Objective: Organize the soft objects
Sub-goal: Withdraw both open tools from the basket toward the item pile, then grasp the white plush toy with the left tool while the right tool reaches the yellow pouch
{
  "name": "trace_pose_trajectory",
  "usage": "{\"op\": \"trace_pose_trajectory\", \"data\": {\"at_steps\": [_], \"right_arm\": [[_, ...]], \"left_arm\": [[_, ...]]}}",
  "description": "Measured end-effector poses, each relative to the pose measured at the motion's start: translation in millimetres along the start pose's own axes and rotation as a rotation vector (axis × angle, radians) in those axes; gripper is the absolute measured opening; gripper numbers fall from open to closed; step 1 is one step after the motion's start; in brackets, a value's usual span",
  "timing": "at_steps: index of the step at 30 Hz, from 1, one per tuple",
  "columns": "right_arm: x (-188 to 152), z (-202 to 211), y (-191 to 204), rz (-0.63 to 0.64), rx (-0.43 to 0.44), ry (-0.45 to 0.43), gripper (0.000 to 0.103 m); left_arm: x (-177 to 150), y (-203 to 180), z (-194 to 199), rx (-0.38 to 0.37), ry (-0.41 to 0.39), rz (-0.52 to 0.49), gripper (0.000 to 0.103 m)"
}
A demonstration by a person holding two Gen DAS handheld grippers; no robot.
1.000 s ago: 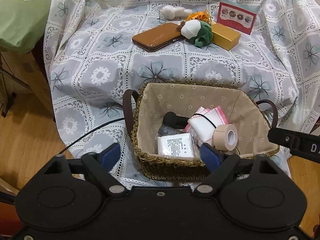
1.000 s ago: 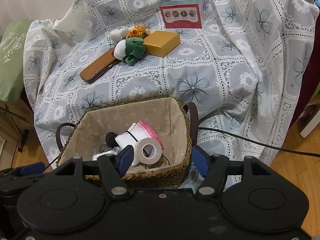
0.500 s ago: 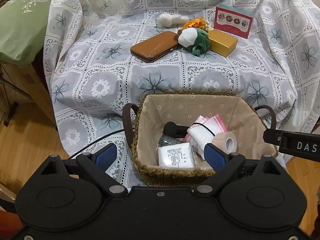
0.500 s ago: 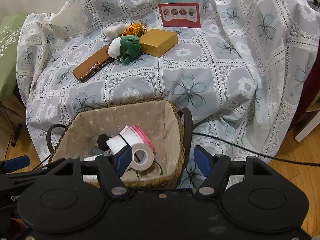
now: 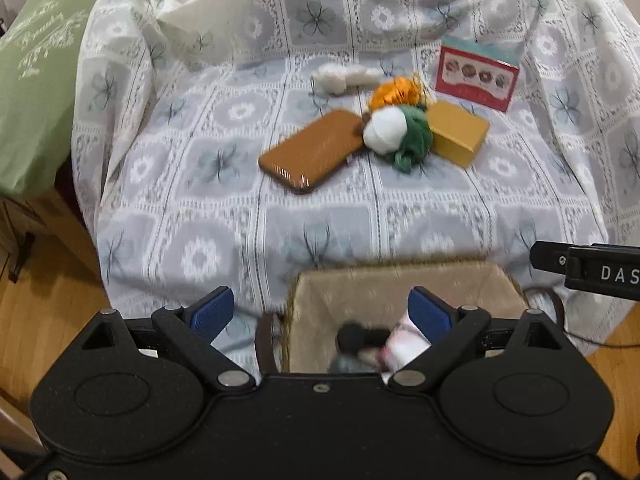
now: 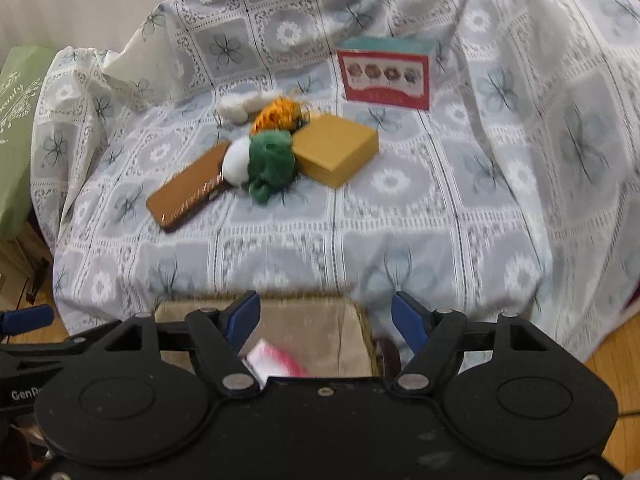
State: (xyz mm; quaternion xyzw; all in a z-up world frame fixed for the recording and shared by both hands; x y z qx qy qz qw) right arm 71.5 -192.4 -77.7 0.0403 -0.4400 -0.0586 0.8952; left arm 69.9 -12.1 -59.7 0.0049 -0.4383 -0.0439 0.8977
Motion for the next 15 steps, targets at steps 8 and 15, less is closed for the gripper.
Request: {"op": "trace_pose_trajectory", "data": {"at_steps": [8, 15], "right_arm": [[44.1, -50.3, 8.1, 0.035, 0.019, -0.04, 0.073], [74.8, -98.0, 15.3, 0.067, 0.029, -0.064, 0.074]], "left_arm": [[40.3, 5.0, -48.8, 0.02, -0.033, -0.004, 0.091], [69.6, 14.7, -95.1, 0.052, -0.035, 0.042, 0.091]]}}
Point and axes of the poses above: each gripper's, at about its wrist camera, not at the fingertips, and z roughly against the way its jaws point, y to its left, x to its top, the point moved 9 cm from there along -z, roughly the way its jaws point, and after that the axes turned 14 degrees about -y, right-handed, at the moved point
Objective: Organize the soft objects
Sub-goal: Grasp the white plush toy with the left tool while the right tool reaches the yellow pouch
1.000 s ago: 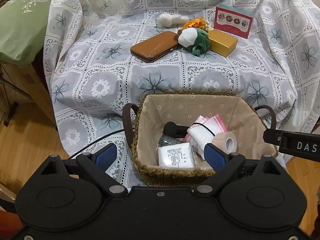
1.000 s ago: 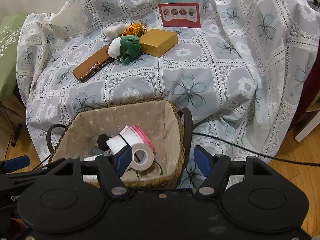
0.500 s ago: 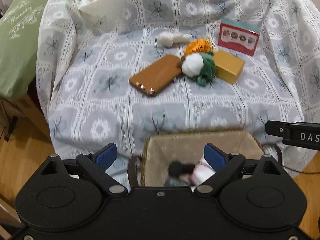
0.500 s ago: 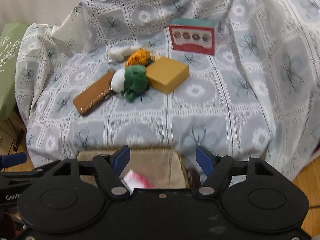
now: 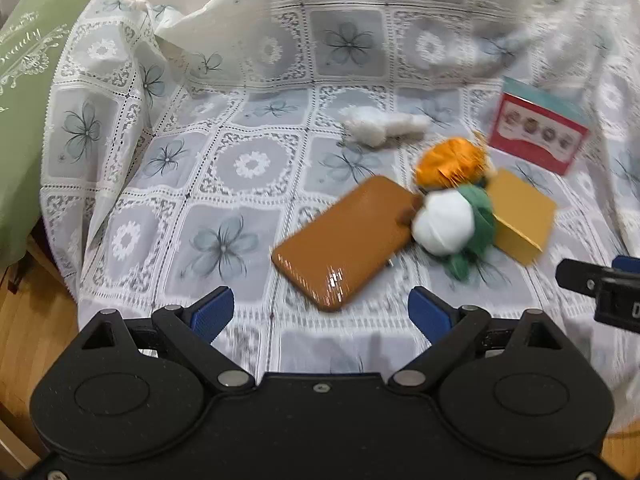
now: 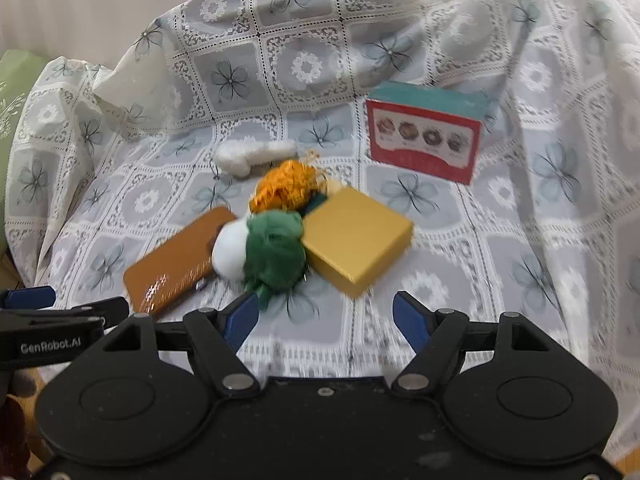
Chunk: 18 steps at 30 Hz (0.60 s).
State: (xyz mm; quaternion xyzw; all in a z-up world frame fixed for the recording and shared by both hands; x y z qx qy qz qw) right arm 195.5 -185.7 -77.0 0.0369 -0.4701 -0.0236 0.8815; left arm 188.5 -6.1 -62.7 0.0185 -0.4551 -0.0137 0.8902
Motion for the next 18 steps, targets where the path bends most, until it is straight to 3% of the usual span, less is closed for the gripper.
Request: {"op": "trace_pose_trajectory", "data": {"at_steps": [8, 18], "right_arm": [[23.8, -63.4, 10.0, 0.07, -0.014, -0.004, 0.074], [59.3, -147.6, 32.9, 0.136, -0.03, -0.013, 0.074]], "left_arm": [[14.6, 10.7, -44.5, 0.021, 0.025, 0.051, 0.091], [13.0, 9.4, -62.0, -0.003, 0.045, 0.036, 0.091]]}}
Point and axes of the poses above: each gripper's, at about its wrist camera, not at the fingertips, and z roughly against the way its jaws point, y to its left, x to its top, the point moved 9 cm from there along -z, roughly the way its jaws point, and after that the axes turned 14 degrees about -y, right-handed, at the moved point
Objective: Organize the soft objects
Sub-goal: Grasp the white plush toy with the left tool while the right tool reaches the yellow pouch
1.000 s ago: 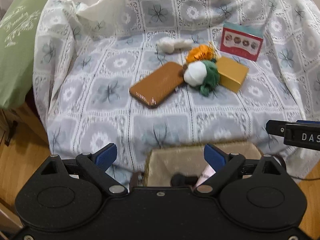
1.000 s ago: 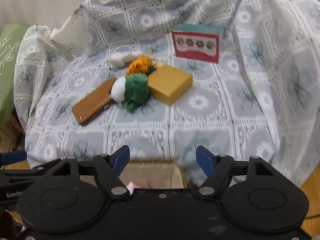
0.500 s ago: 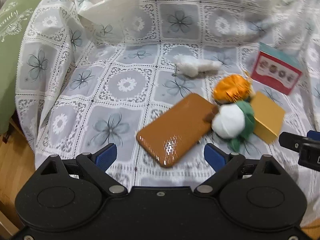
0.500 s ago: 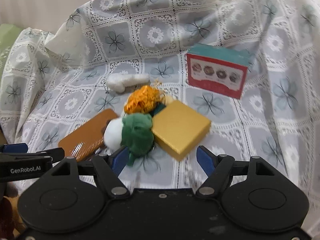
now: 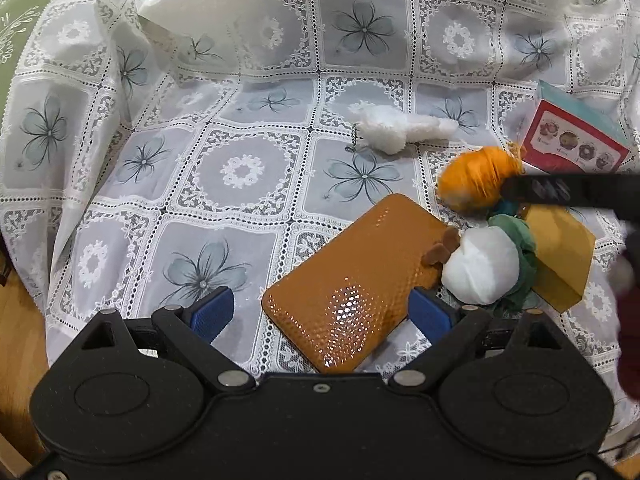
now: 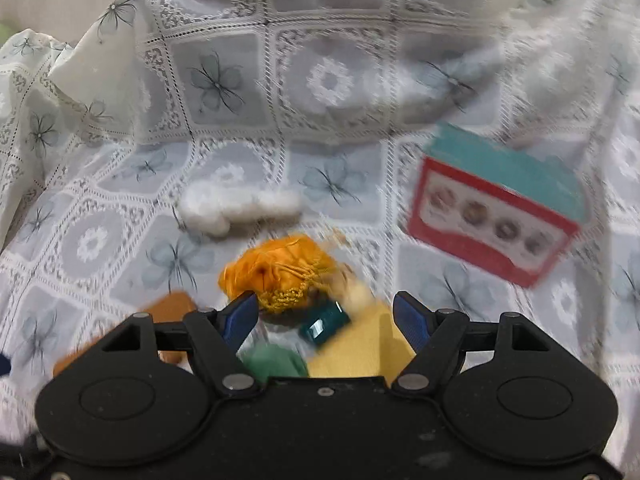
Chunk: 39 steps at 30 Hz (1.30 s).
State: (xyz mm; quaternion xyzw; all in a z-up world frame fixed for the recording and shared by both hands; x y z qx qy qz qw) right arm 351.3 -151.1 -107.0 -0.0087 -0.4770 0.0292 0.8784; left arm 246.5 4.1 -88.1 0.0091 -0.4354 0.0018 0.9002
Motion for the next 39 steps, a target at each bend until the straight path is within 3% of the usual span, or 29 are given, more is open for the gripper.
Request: {"op": "trace_pose_trajectory", "data": {"at_steps": [6, 15, 23, 27, 35, 39], "right_arm": [[23.5, -48.4, 26.7, 0.026, 0.056, -0.024, 0.074], [30.3, -92.1, 2.8, -0.028, 0.078, -0.029, 0.074], [16.1, -92.9, -10.6, -0.065, 0.164, -0.066, 0.074], [18.7, -79.9, -9.0, -0.071, 0.194, -0.138, 0.075], [18.8, -64.8, 7.7, 0.035, 0.195, -0.24, 0.075], [19.4, -62.6, 13.4, 0.079, 0.208, -0.257, 0.075]], "left_arm": [[6.3, 3.9, -7.0, 0.005, -0.005, 0.0, 0.091], [13.9, 8.6, -16.4, 0.024, -0.011, -0.017, 0.091], [31.0, 1.6, -26.5, 0.012, -0.038, -0.012, 0.091], [46.1, -0.9, -39.1, 0.019, -0.055, 0.006, 0.091], [98.3, 0.6, -73.5, 0.057, -0.11, 0.084, 0.091], [118.2, -6.6, -96.5, 0.063, -0.096, 0.075, 0.091]]}}
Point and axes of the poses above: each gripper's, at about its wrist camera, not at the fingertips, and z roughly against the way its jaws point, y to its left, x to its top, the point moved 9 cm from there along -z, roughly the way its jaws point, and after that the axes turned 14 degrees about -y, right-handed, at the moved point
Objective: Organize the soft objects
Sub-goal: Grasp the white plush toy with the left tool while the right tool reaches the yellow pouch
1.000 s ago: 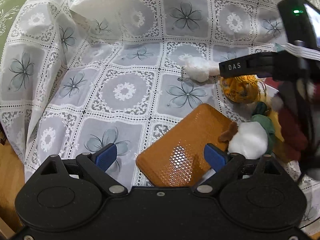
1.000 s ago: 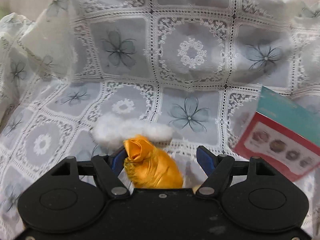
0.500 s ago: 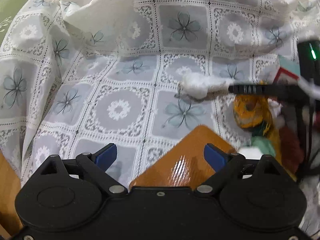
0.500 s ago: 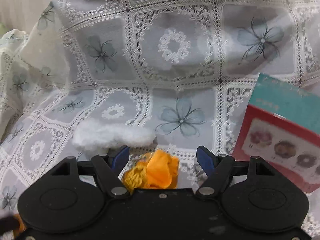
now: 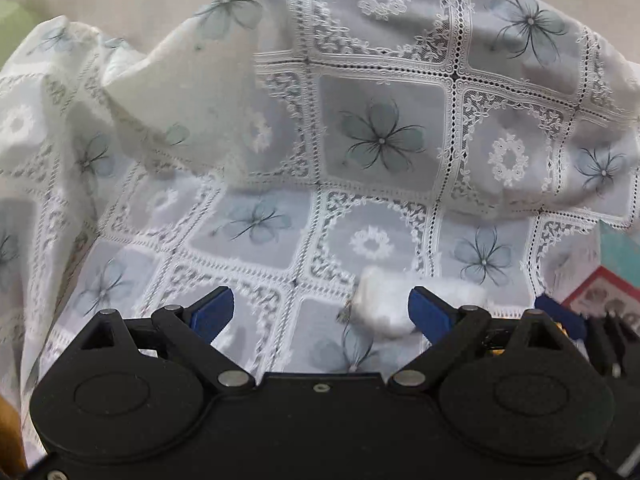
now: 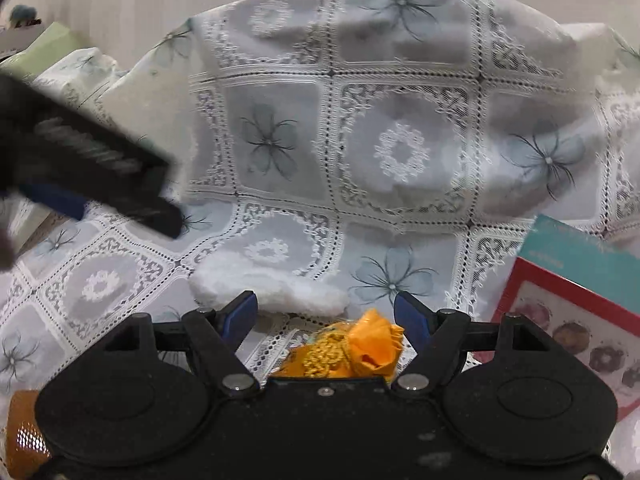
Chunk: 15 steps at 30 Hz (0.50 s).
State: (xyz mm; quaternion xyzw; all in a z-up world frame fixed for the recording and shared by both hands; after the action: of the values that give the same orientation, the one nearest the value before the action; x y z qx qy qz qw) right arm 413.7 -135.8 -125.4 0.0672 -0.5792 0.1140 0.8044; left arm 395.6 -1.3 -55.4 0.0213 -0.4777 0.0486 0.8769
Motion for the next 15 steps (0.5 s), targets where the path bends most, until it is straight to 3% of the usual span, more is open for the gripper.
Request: {"op": "trace_pose_trajectory", "data": {"at_steps": [5, 8, 10, 15], "right_arm": [[1.9, 2.6, -5.3, -0.028, -0.001, -0.022, 0.075], [2.4, 1.2, -7.7, -0.041, -0.01, -0.028, 0.075], [2.7, 1.9, -9.9, -0.057, -0.017, -0.037, 0.075], [1.6, 2.5, -12.4, -0.082, -0.008, -0.034, 0.075]], "left_arm": [[0.2, -16.7, -22.4, -0.023, 0.054, -0.018, 0.091], [1.2, -20.8, -30.7, 0.003, 0.019, -0.046, 0.091], [3.1, -22.8, -33.0, -0.004, -0.018, -0.099, 0.091], [6.1, -28.6, -26.0, -0.114, -0.094, -0.308, 0.091]]}}
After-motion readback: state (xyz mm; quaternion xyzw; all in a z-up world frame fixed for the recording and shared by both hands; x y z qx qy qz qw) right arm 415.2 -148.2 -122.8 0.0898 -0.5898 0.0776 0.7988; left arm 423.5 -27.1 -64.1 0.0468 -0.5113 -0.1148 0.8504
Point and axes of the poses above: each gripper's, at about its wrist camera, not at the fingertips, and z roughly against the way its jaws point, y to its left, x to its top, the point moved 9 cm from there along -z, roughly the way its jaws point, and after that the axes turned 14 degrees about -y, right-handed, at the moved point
